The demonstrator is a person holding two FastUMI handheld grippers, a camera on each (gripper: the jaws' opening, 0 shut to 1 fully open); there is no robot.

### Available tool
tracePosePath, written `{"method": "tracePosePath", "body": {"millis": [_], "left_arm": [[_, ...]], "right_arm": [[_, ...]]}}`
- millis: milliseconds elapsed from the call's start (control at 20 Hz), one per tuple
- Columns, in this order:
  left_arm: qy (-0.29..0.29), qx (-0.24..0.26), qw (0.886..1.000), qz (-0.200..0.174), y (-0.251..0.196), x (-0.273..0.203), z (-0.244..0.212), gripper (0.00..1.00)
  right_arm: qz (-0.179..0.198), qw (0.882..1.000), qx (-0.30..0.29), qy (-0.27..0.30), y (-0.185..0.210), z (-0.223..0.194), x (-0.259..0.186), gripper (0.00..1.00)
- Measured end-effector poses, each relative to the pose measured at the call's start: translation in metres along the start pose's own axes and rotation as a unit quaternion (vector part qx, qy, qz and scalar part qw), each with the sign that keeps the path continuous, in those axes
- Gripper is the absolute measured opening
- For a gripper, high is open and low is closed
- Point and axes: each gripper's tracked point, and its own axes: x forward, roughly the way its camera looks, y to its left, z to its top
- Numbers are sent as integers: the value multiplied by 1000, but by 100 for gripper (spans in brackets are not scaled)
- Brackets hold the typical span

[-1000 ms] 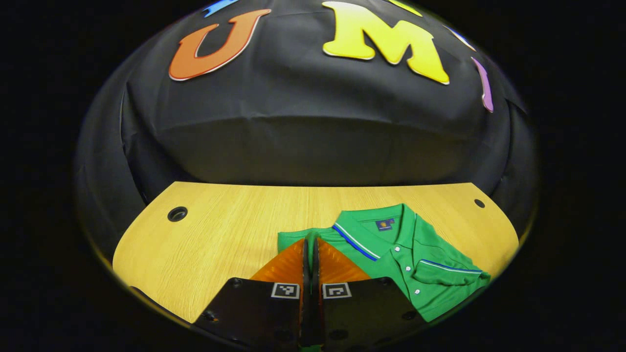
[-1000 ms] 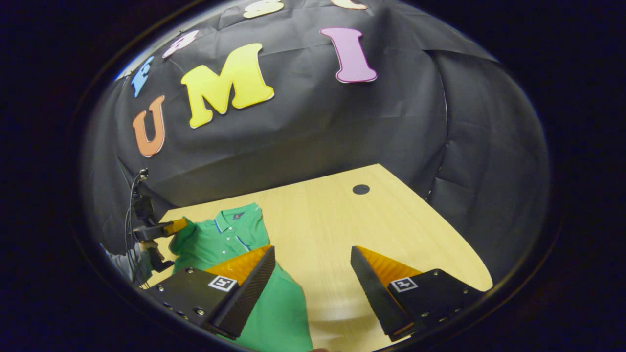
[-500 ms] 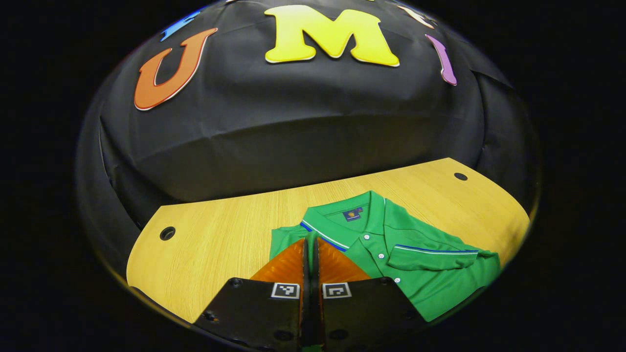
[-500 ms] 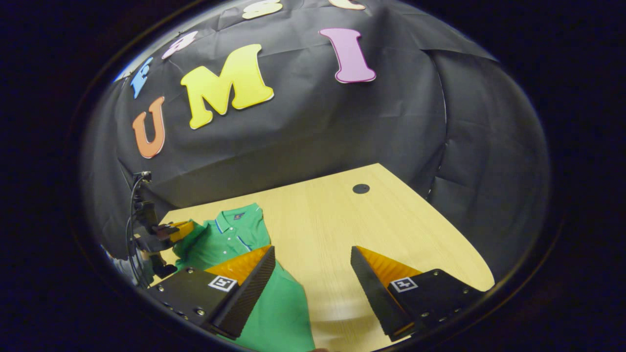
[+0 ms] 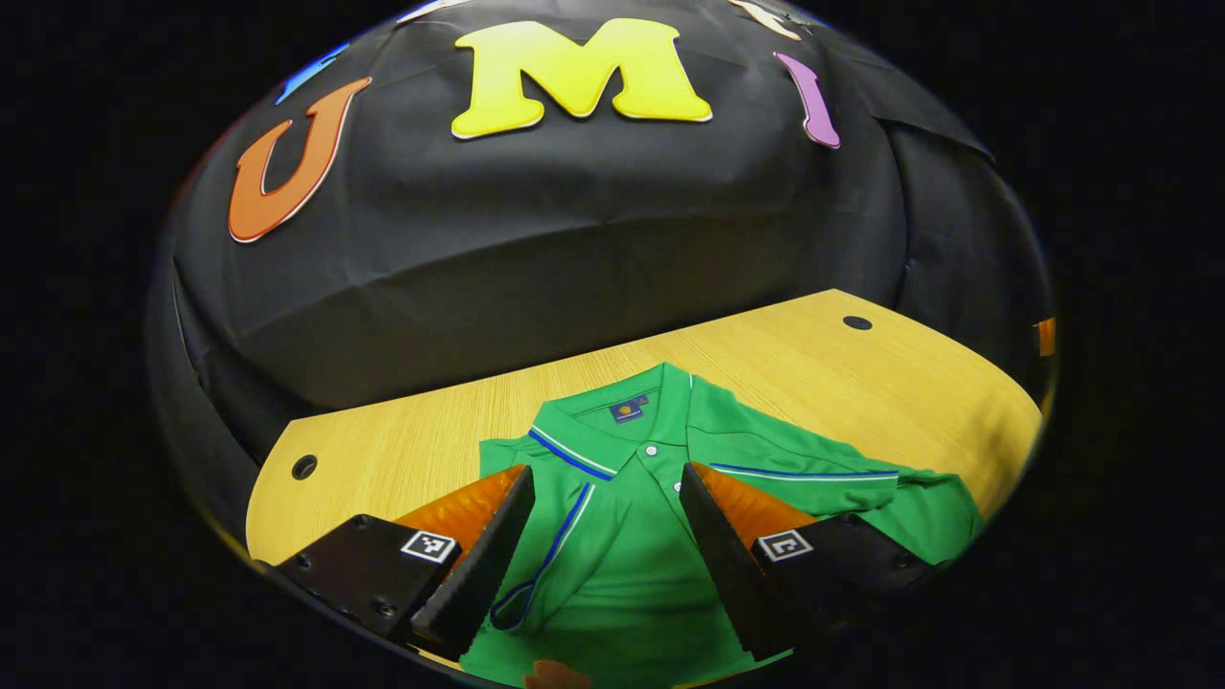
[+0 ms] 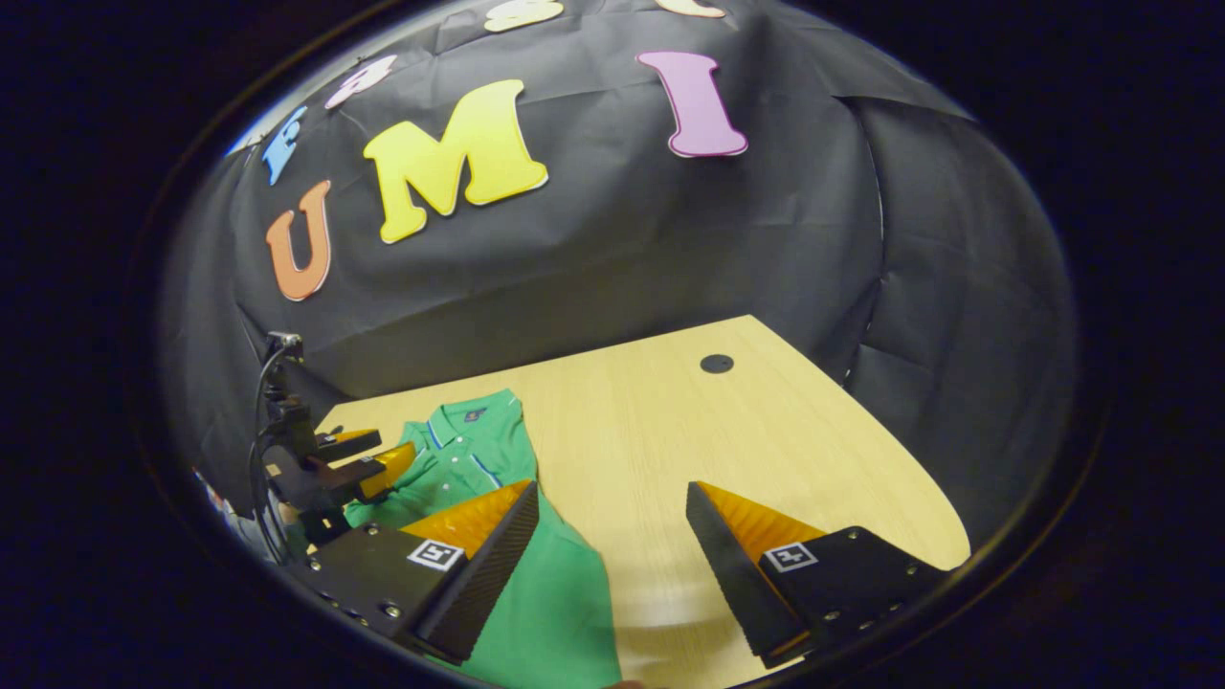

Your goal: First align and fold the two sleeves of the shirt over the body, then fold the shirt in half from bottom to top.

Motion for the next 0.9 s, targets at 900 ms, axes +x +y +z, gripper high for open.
{"method": "tracePosePath", "body": {"millis": [900], "left_arm": [[43,-66,997,6,-10,-193,-92,99]], "right_arm": [[18,997,-37,59,50,-106,-58,98]]}}
